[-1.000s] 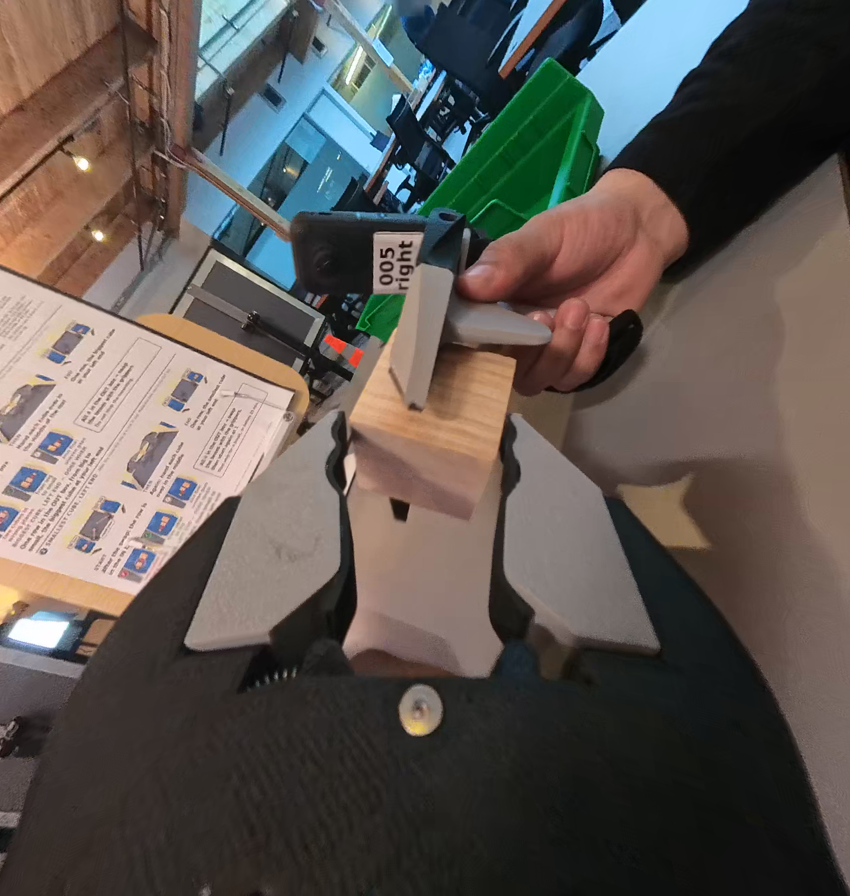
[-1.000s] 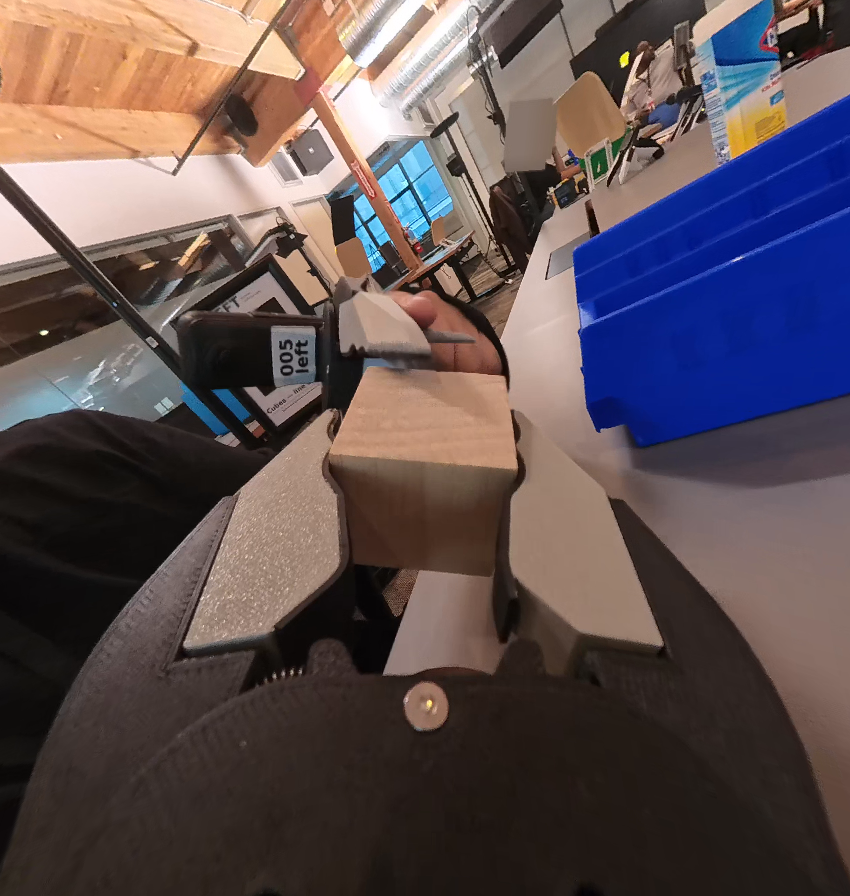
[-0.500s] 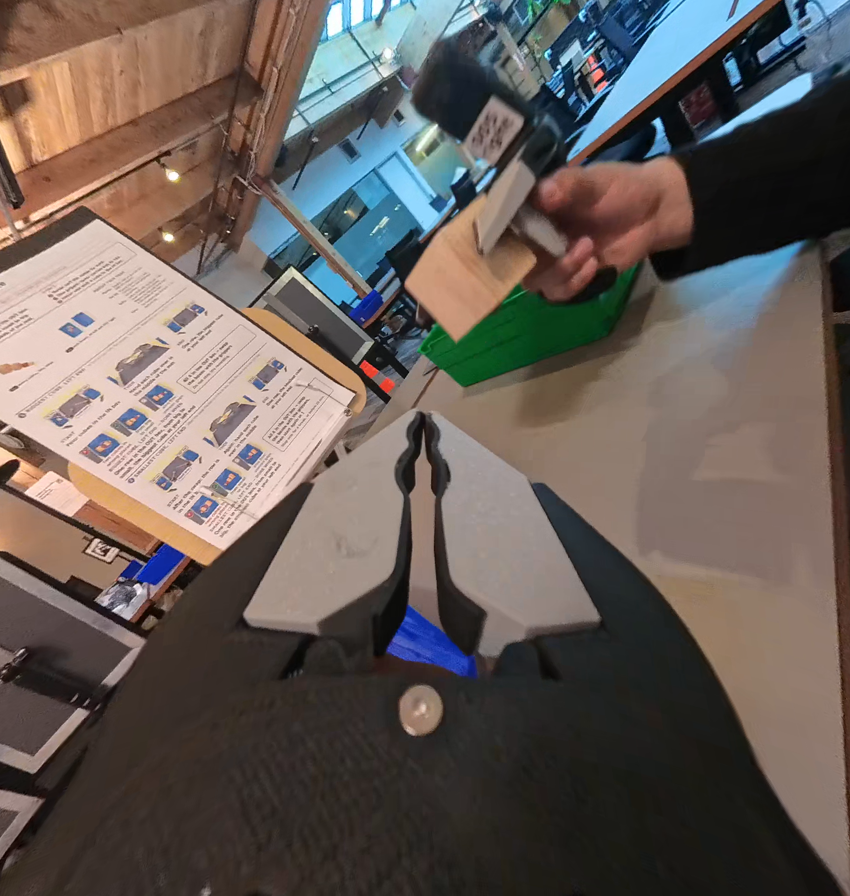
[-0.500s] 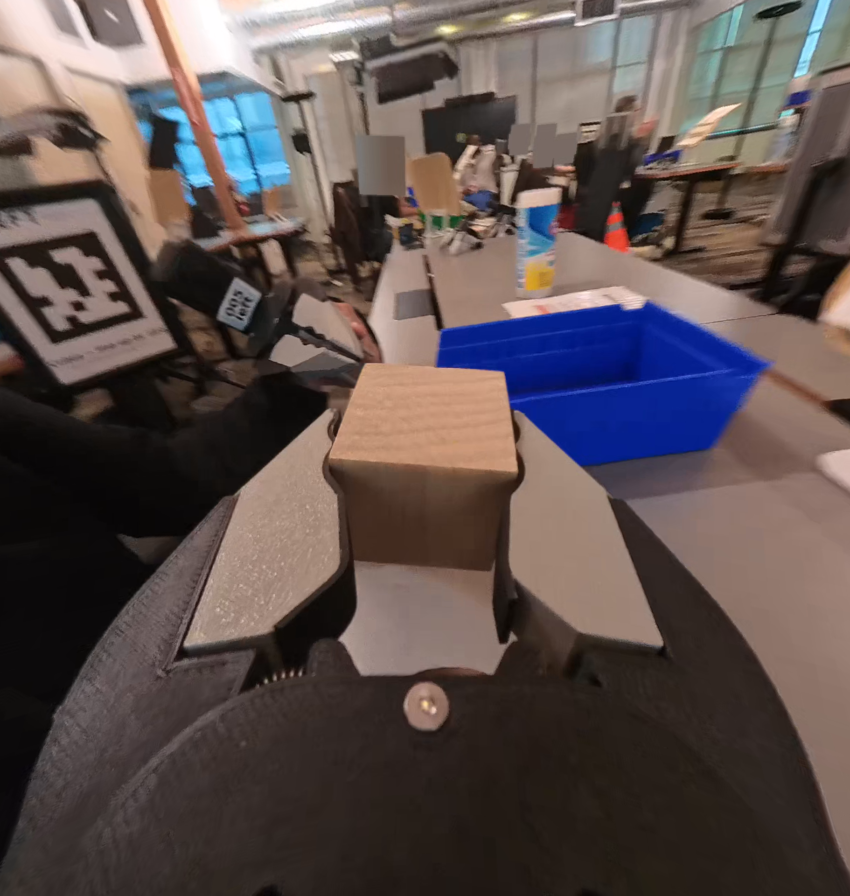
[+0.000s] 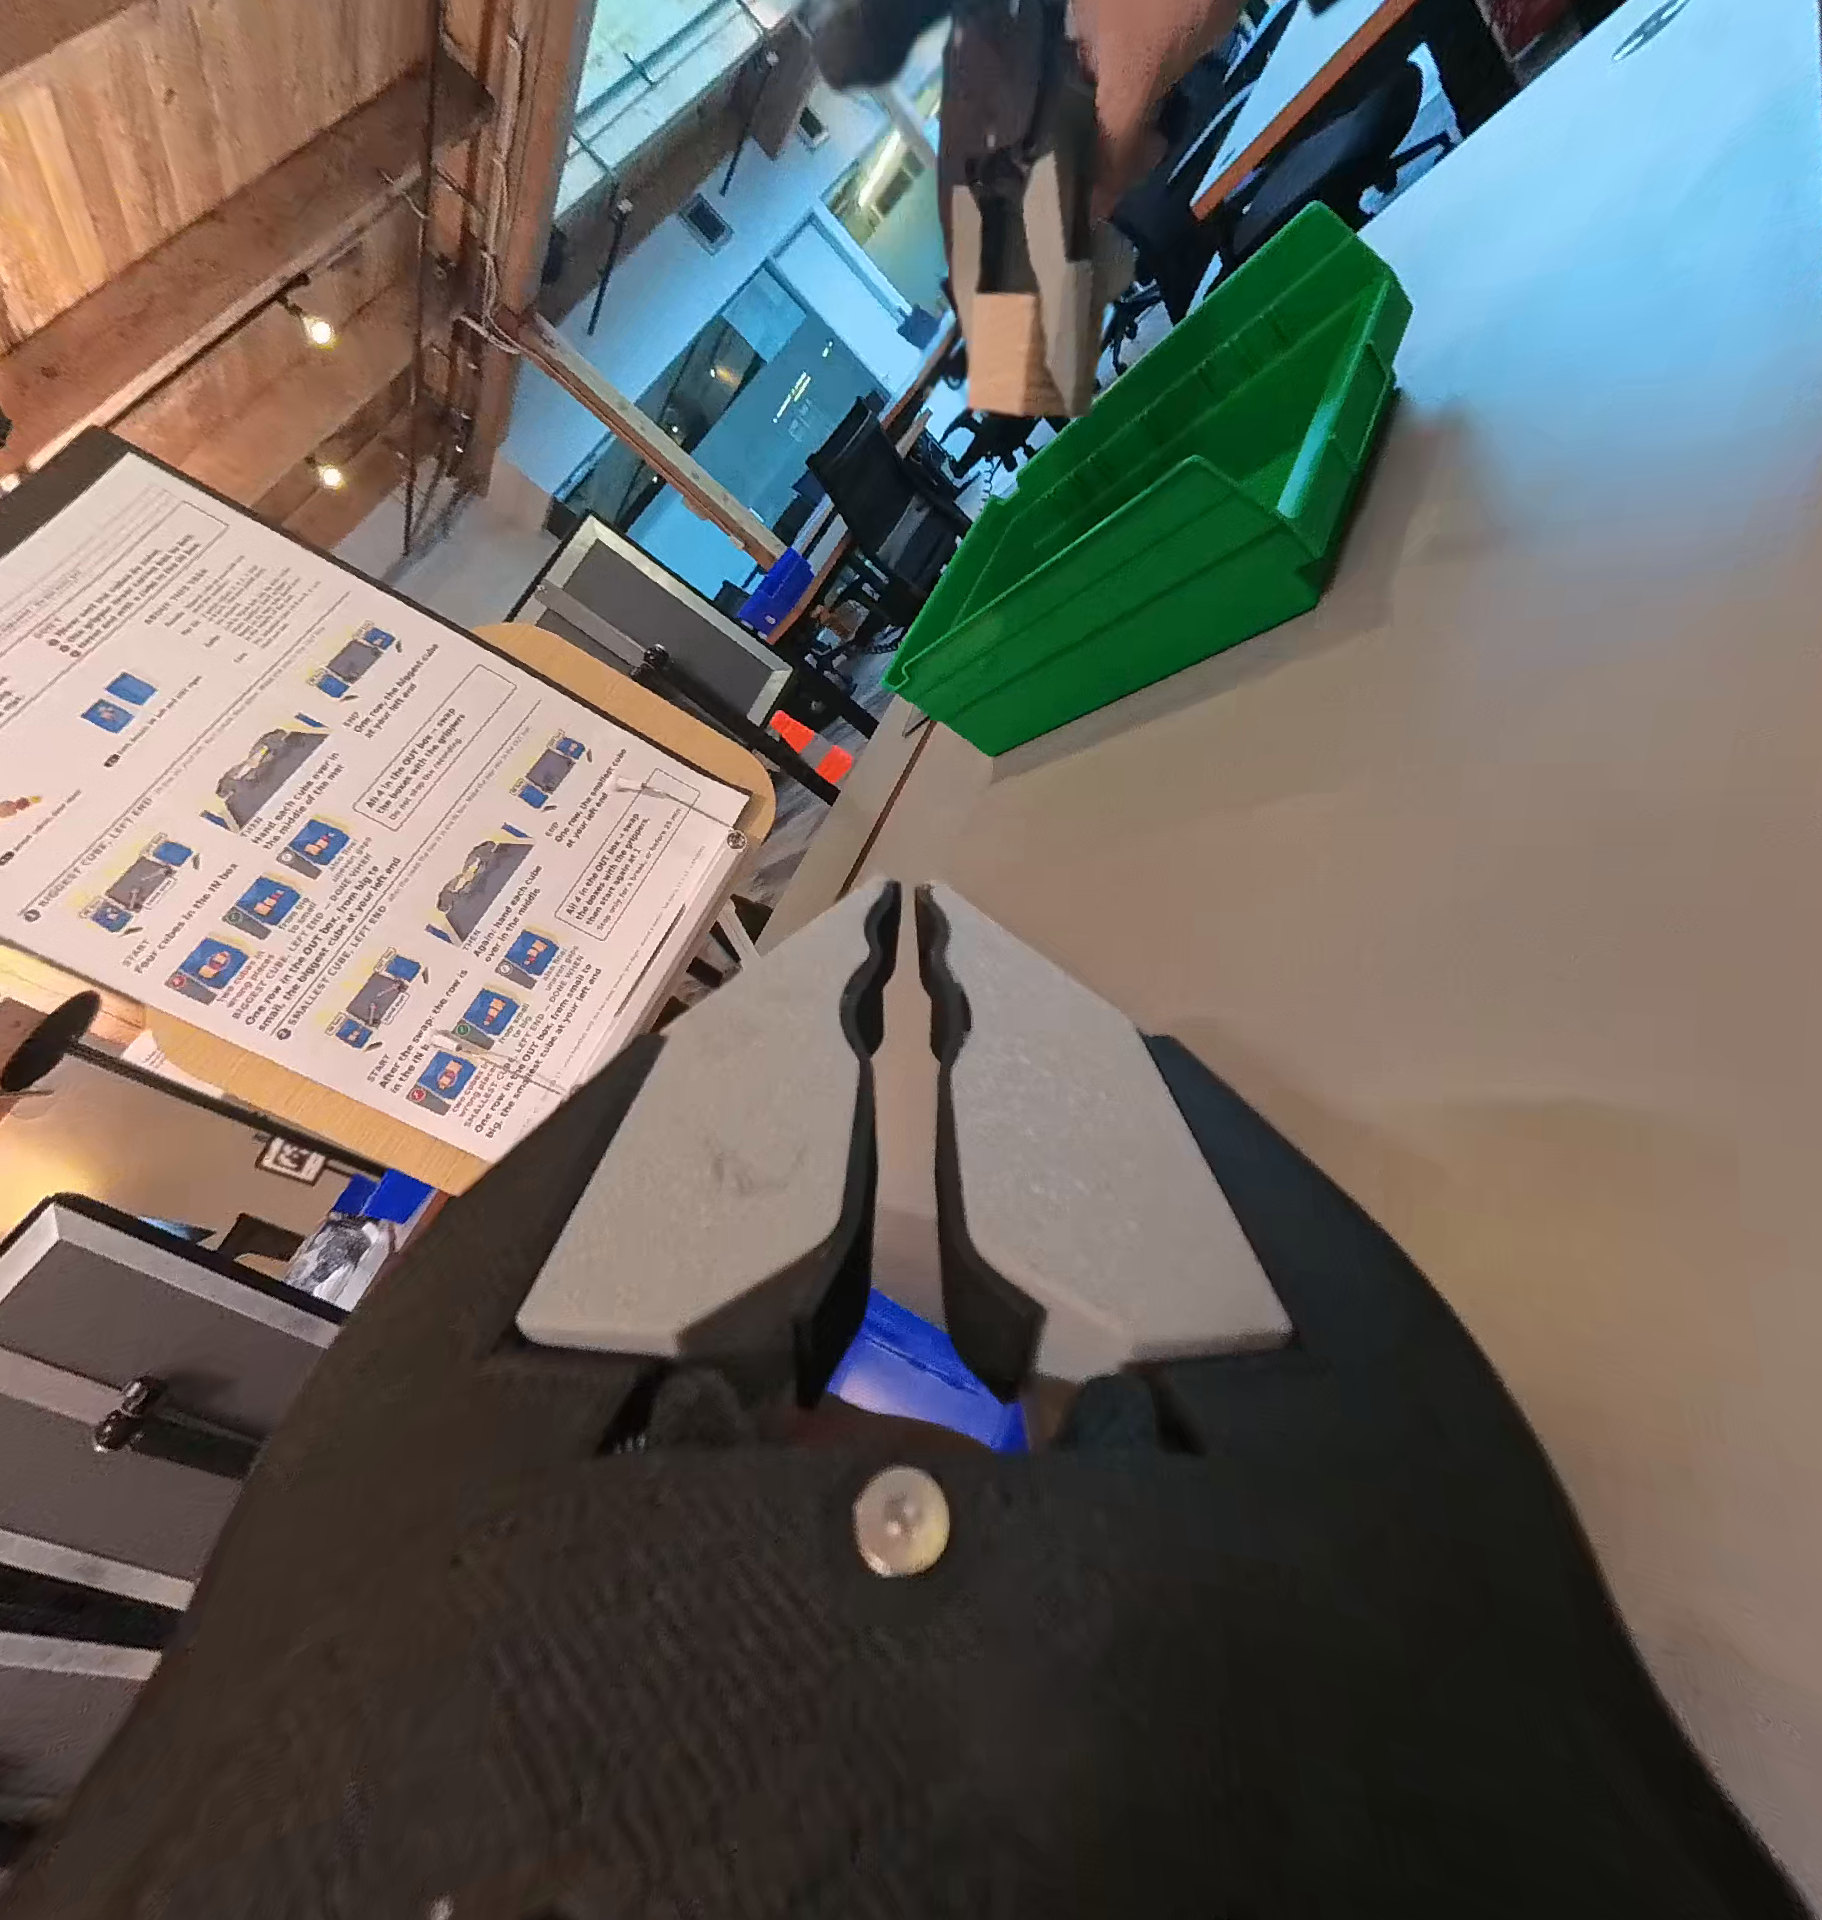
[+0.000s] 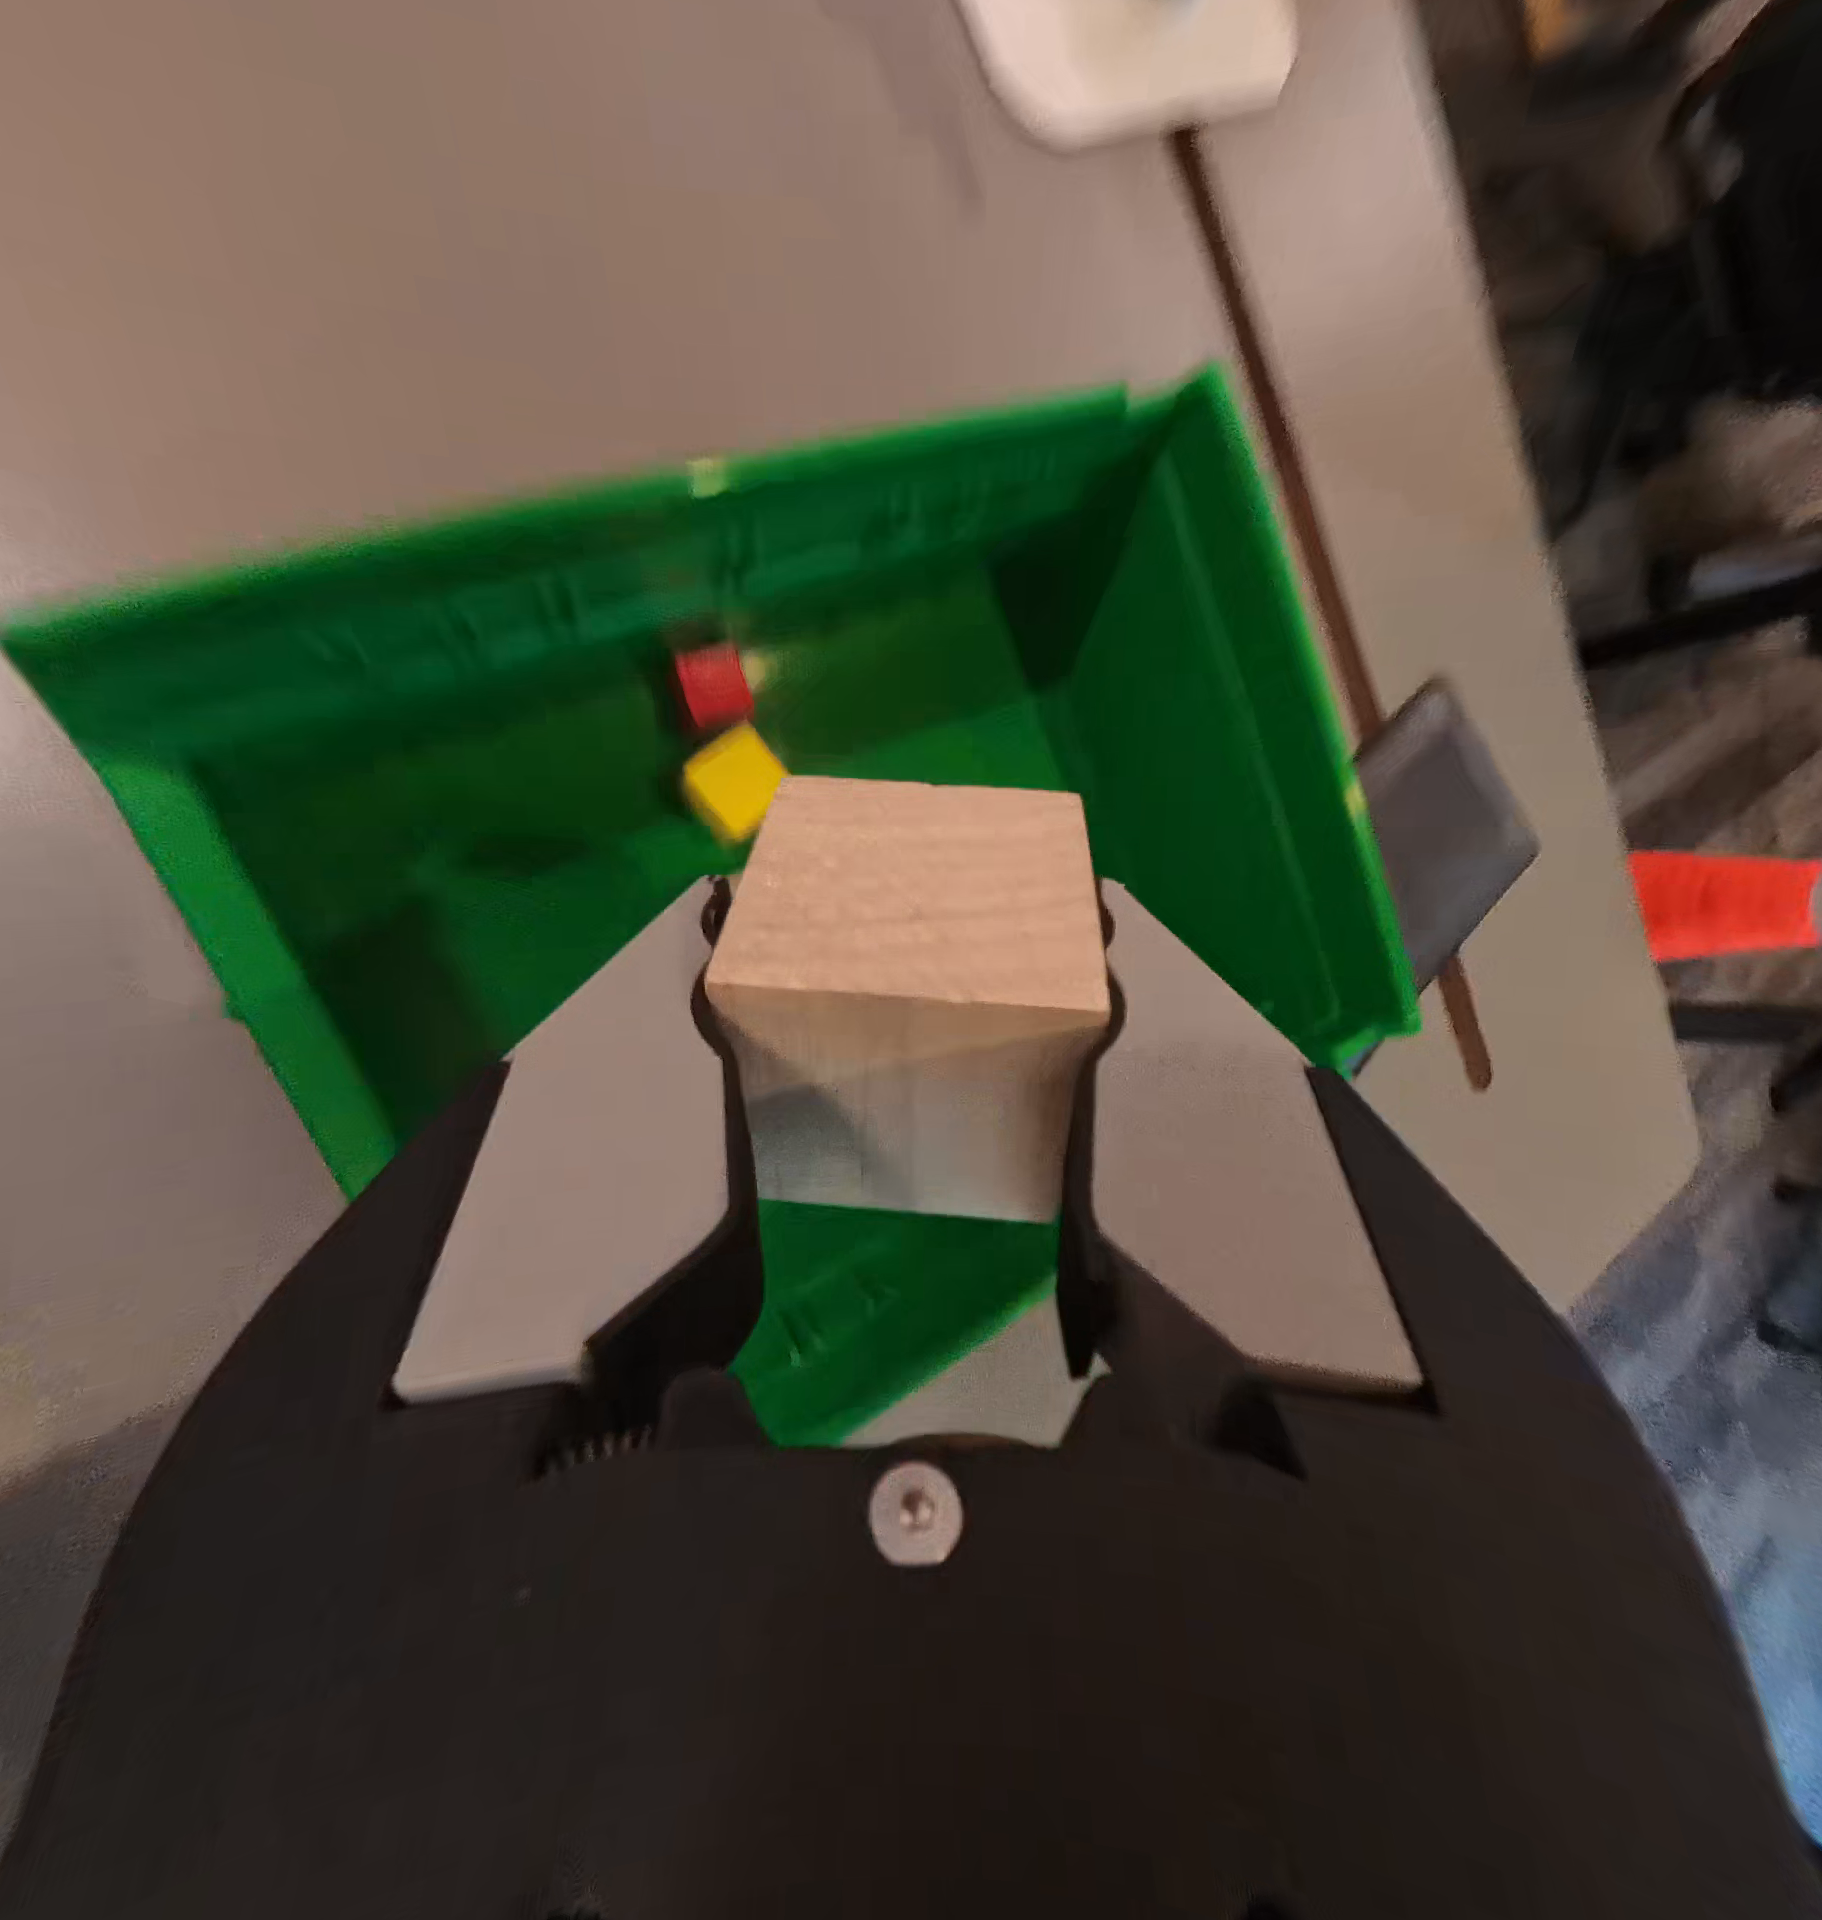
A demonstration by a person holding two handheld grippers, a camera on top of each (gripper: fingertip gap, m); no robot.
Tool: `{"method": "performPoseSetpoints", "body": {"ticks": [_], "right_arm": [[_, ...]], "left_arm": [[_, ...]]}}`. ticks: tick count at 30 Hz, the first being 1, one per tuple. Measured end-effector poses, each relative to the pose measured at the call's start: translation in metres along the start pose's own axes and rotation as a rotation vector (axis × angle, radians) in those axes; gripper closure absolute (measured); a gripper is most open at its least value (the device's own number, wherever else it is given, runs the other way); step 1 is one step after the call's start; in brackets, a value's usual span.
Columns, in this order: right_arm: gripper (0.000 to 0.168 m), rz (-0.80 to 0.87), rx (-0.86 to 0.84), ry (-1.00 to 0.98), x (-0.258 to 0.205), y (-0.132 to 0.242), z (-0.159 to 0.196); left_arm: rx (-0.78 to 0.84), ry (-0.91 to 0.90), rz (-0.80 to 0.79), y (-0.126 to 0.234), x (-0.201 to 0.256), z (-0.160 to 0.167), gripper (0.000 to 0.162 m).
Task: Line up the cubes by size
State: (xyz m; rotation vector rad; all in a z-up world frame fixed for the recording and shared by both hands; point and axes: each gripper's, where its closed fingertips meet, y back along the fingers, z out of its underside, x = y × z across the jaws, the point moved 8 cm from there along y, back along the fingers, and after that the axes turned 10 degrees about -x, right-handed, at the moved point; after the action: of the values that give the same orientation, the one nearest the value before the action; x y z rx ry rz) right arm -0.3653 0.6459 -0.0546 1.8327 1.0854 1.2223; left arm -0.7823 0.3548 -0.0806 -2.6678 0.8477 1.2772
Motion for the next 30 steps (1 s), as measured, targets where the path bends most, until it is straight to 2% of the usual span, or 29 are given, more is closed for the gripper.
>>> {"method": "performPoseSetpoints", "body": {"ticks": [6,11,18,21,25,30], "right_arm": [[0.102,-0.047,-0.344,0.192,-0.003,-0.051,0.034],[0.102,-0.092,-0.501,0.270,-0.002,-0.073,0.046],[0.102,-0.203,-0.543,0.280,-0.011,-0.095,0.051],[0.094,-0.195,-0.546,0.268,-0.010,-0.095,0.049],[0.098,-0.158,-0.448,0.210,-0.004,-0.074,0.040],[0.099,-0.062,-0.280,0.154,-0.019,-0.026,0.028]], "left_arm": [[-0.021,0.005,0.030,-0.007,0.005,0.004,0.161],[-0.041,0.004,0.044,-0.011,0.007,0.009,0.160],[-0.056,0.020,0.061,-0.013,0.007,0.016,0.158],[-0.066,0.037,0.078,-0.014,0.008,0.018,0.157],[-0.098,0.059,0.087,-0.015,0.008,0.021,0.155],[-0.218,0.110,0.034,-0.014,0.003,0.032,0.146]]}}
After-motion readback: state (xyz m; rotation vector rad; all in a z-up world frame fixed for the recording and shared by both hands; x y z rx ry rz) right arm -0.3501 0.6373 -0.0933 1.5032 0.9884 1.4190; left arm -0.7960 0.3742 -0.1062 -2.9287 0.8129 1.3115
